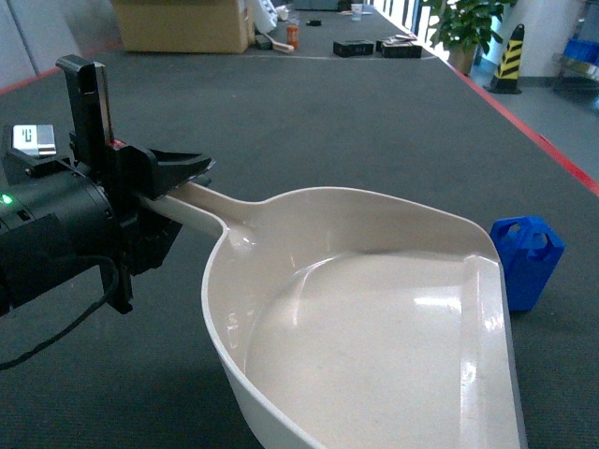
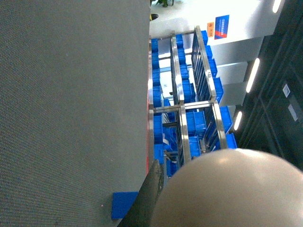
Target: Place part in tray to right shelf
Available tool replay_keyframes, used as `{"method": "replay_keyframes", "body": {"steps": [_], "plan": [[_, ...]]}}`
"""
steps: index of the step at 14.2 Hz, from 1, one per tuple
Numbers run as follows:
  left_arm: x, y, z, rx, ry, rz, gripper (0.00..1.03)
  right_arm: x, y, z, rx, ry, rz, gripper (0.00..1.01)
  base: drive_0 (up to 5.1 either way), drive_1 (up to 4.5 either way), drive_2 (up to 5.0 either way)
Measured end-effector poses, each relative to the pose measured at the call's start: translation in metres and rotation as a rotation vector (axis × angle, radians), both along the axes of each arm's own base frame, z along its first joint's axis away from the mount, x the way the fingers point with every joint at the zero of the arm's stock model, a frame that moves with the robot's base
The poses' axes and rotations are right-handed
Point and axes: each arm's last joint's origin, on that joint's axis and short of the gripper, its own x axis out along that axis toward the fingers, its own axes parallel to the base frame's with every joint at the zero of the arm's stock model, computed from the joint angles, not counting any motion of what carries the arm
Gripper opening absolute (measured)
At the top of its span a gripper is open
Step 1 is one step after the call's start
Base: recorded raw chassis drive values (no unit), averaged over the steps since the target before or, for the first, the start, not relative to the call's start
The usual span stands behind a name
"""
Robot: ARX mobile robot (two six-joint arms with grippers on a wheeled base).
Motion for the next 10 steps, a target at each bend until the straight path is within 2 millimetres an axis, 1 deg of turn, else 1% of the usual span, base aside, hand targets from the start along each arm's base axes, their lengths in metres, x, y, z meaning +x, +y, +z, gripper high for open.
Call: {"method": "replay_keyframes", "body": {"steps": [1, 2, 3, 5, 7, 8, 10], "plan": [[0.0, 0.0, 0.0, 0.0, 0.0, 0.0, 0.13, 0.014, 0.004, 0.0, 0.007, 0.03, 0.01, 0.98, 0.0, 0.0, 0.0], [0.0, 0.0, 0.0, 0.0, 0.0, 0.0, 0.13, 0.053, 0.014, -0.003, 0.045, 0.137, 0.031, 0.98, 0.0, 0.0, 0.0], [0.0, 0.0, 0.0, 0.0, 0.0, 0.0, 0.13, 0.07, 0.022, -0.003, 0.052, 0.167, 0.043, 0.98, 0.0, 0.0, 0.0], [0.0, 0.0, 0.0, 0.0, 0.0, 0.0, 0.13, 0.095, 0.033, -0.002, 0.058, 0.204, 0.056, 0.98, 0.0, 0.0, 0.0], [0.0, 0.0, 0.0, 0.0, 0.0, 0.0, 0.13, 0.113, 0.04, -0.008, 0.063, 0.249, 0.046, 0.98, 0.0, 0.0, 0.0], [0.0, 0.0, 0.0, 0.0, 0.0, 0.0, 0.13, 0.119, 0.042, -0.016, 0.072, 0.288, 0.038, 0.98, 0.0, 0.0, 0.0], [0.0, 0.0, 0.0, 0.0, 0.0, 0.0, 0.13, 0.126, 0.049, -0.031, 0.073, 0.343, 0.034, 0.98, 0.0, 0.0, 0.0]]}}
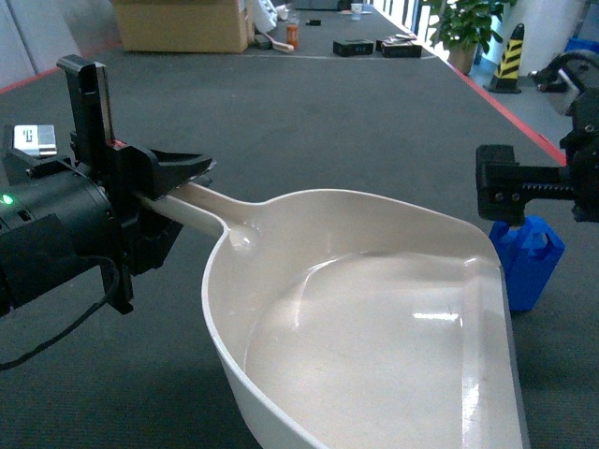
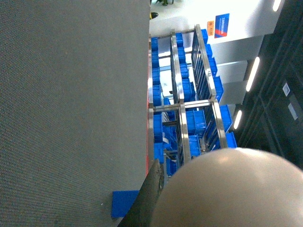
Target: Place part in tray to right shelf
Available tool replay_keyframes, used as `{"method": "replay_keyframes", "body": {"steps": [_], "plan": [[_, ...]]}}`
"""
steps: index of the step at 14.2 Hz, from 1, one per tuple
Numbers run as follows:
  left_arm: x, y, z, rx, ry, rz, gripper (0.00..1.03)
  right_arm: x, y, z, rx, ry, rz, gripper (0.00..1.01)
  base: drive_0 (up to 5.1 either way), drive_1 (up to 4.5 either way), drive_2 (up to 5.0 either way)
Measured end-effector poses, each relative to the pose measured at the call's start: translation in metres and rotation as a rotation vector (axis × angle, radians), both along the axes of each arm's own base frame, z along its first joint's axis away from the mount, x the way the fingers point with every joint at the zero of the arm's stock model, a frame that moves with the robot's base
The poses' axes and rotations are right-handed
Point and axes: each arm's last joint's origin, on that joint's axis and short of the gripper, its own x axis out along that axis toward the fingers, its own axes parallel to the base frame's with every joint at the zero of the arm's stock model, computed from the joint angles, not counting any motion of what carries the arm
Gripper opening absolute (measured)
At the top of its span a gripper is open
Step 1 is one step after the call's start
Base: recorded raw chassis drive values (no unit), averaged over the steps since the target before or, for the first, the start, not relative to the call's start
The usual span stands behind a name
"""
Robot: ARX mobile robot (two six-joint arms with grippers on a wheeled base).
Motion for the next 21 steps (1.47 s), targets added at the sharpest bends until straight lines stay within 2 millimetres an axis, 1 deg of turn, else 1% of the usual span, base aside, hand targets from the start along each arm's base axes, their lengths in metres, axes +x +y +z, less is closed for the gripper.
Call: {"method": "replay_keyframes", "body": {"steps": [3, 6, 7, 10, 11, 12, 13, 14, 15, 16, 17, 18, 19, 20, 21], "plan": [[0.0, 0.0, 0.0, 0.006, 0.0, 0.0, 0.13, 0.004, 0.008, -0.012, -0.001, 0.046, -0.009, 0.98, 0.0, 0.0, 0.0], [0.0, 0.0, -0.001, 0.033, -0.007, 0.001, 0.13, 0.006, 0.008, -0.028, -0.016, 0.083, -0.027, 0.97, 0.0, 0.0, 0.0], [-0.001, 0.0, -0.001, 0.034, -0.009, 0.004, 0.13, 0.007, 0.007, -0.03, -0.027, 0.088, -0.037, 0.89, 0.0, 0.0, 0.0], [-0.001, 0.0, -0.001, 0.023, -0.008, 0.003, 0.13, 0.004, 0.007, -0.03, -0.016, 0.076, -0.029, 0.54, 0.0, 0.0, 0.0], [-0.001, 0.0, -0.001, 0.019, -0.007, 0.002, 0.13, 0.001, 0.006, -0.028, -0.015, 0.07, -0.031, 0.47, 0.0, 0.0, 0.0], [-0.001, 0.0, -0.001, 0.017, -0.005, 0.001, 0.13, -0.006, 0.004, -0.022, -0.011, 0.047, -0.031, 0.46, 0.0, 0.0, 0.0], [-0.001, 0.0, -0.001, 0.017, -0.006, 0.001, 0.13, -0.013, 0.003, -0.011, -0.011, 0.011, -0.029, 0.46, 0.0, 0.0, 0.0], [-0.001, 0.0, -0.001, 0.016, -0.005, 0.0, 0.13, -0.019, 0.002, 0.008, -0.001, -0.047, -0.028, 0.46, 0.0, 0.0, 0.0], [-0.001, 0.0, -0.001, 0.016, -0.005, 0.0, 0.13, -0.033, 0.005, 0.054, 0.03, -0.197, -0.009, 0.46, 0.0, 0.0, 0.0], [-0.001, 0.0, -0.001, 0.016, -0.005, 0.0, 0.13, -0.056, 0.026, 0.08, 0.136, -0.28, 0.091, 0.46, 0.0, 0.0, 0.0], [-0.001, 0.0, -0.001, 0.016, -0.005, 0.0, 0.13, -0.073, 0.048, 0.083, 0.222, -0.279, 0.186, 0.46, 0.0, 0.0, 0.0], [-0.001, 0.0, -0.001, 0.016, -0.005, 0.0, 0.13, -0.086, 0.072, 0.079, 0.327, -0.255, 0.271, 0.46, 0.0, 0.0, 0.0], [-0.001, 0.0, -0.001, 0.016, -0.005, 0.0, 0.13, -0.095, 0.085, 0.071, 0.395, -0.219, 0.303, 0.46, 0.0, 0.0, 0.0], [-0.001, 0.0, -0.001, 0.016, -0.005, 0.0, 0.13, -0.099, 0.098, 0.063, 0.469, -0.18, 0.316, 0.46, 0.0, 0.0, 0.0], [-0.001, 0.0, -0.001, 0.016, -0.006, 0.0, 0.13, -0.098, 0.102, 0.056, 0.508, -0.14, 0.306, 0.46, 0.0, 0.0, 0.0]]}}
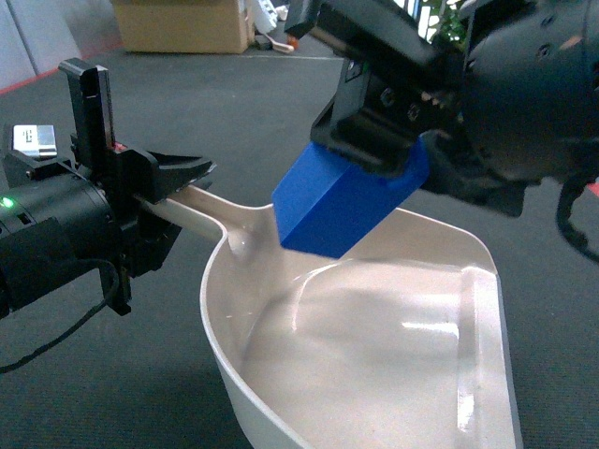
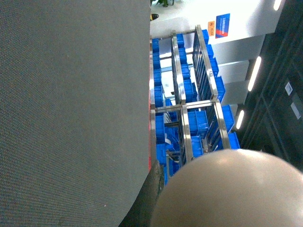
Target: Place part in tray to right shelf
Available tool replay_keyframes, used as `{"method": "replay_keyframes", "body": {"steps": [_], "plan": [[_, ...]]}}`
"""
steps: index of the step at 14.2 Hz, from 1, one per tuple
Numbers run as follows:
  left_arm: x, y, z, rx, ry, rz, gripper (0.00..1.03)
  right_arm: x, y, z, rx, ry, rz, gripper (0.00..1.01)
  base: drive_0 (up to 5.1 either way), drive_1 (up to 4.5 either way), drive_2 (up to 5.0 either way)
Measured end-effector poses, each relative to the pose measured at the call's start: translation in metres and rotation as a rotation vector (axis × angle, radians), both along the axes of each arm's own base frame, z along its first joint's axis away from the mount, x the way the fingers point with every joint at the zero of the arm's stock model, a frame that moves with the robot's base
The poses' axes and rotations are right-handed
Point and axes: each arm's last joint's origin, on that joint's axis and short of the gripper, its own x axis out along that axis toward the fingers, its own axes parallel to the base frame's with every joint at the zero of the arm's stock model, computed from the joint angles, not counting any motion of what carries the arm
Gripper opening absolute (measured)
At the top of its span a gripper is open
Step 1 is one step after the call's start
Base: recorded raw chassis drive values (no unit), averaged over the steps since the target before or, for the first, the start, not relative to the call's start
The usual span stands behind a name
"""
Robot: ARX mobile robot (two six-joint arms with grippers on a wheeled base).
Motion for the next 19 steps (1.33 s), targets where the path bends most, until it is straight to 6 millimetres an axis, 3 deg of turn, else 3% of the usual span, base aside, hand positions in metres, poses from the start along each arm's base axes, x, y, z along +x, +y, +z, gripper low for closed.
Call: {"method": "replay_keyframes", "body": {"steps": [1, 2, 5, 9, 13, 16, 19], "plan": [[0.0, 0.0, 0.0, 0.0, 0.001, 0.0, 0.13, 0.001, 0.001, -0.007, 0.021, 0.051, -0.003, 0.46, 0.0, 0.0, 0.0], [0.0, 0.0, 0.0, 0.0, 0.0, 0.0, 0.13, 0.0, 0.0, -0.012, 0.026, 0.082, -0.015, 0.55, 0.0, 0.0, 0.0], [0.0, 0.0, 0.0, 0.001, 0.001, 0.0, 0.13, -0.007, -0.009, -0.012, 0.031, 0.082, -0.051, 0.98, 0.0, 0.0, 0.0], [0.0, 0.0, 0.0, 0.001, 0.001, 0.001, 0.13, -0.033, -0.054, 0.024, -0.03, -0.161, -0.204, 0.98, 0.0, 0.0, 0.0], [0.0, 0.0, 0.0, 0.001, 0.001, 0.001, 0.13, -0.065, -0.118, 0.035, -0.275, -0.414, -0.466, 0.98, 0.0, 0.0, 0.0], [0.0, 0.0, 0.0, 0.001, 0.001, 0.001, 0.13, -0.084, -0.133, 0.022, -0.485, -0.505, -0.512, 0.98, 0.0, 0.0, 0.0], [0.0, 0.0, 0.0, 0.001, 0.001, 0.001, 0.13, -0.089, -0.14, 0.013, -0.523, -0.496, -0.536, 0.98, 0.0, 0.0, 0.0]]}}
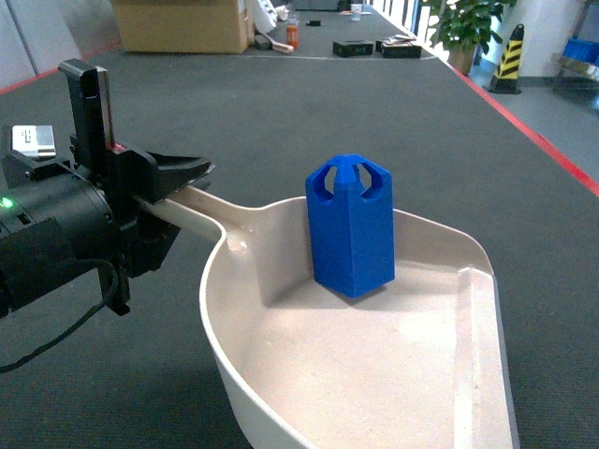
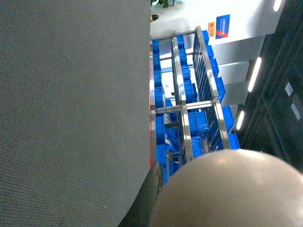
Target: Place part in tray to right shelf
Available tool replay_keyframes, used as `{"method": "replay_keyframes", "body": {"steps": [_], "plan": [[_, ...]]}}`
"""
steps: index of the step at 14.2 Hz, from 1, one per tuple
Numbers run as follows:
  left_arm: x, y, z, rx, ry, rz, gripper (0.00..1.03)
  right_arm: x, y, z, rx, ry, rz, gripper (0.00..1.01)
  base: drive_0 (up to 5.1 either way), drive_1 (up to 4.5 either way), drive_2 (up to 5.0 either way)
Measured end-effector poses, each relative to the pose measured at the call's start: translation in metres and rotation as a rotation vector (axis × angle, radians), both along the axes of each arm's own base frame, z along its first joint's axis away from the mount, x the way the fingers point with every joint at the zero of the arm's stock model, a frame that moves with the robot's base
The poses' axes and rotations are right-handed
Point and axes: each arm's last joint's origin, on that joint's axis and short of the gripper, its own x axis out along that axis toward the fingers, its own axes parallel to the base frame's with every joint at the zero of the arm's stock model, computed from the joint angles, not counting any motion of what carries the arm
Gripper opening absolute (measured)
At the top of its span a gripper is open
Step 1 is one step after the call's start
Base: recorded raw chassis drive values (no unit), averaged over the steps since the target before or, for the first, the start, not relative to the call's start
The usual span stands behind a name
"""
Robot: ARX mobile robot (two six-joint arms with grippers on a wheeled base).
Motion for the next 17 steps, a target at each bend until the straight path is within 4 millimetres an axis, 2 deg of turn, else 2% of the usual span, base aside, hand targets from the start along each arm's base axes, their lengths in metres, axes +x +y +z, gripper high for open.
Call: {"method": "replay_keyframes", "body": {"steps": [11, 12, 14, 15, 17], "plan": [[0.0, 0.0, 0.0, 0.0, 0.0, 0.0, 0.13, 0.0, 0.0, 0.001, -0.003, -0.022, 0.013, 0.97, 0.0, 0.0, 0.0], [0.0, 0.0, 0.0, 0.0, 0.0, 0.0, 0.13, -0.004, -0.003, -0.002, 0.024, -0.109, 0.076, 0.84, 0.0, 0.0, 0.0], [0.0, 0.0, 0.0, 0.0, 0.0, 0.002, 0.13, -0.019, -0.006, -0.023, 0.034, -0.107, 0.11, 0.59, 0.0, 0.0, 0.0], [0.0, 0.0, 0.0, 0.0, 0.0, 0.0, 0.13, -0.026, -0.014, -0.033, 0.035, -0.1, 0.122, 0.42, 0.0, 0.0, 0.0], [0.0, 0.0, 0.0, 0.0, 0.0, -0.002, 0.13, -0.035, -0.02, -0.04, 0.034, -0.112, 0.098, 0.18, 0.0, 0.0, 0.0]]}}
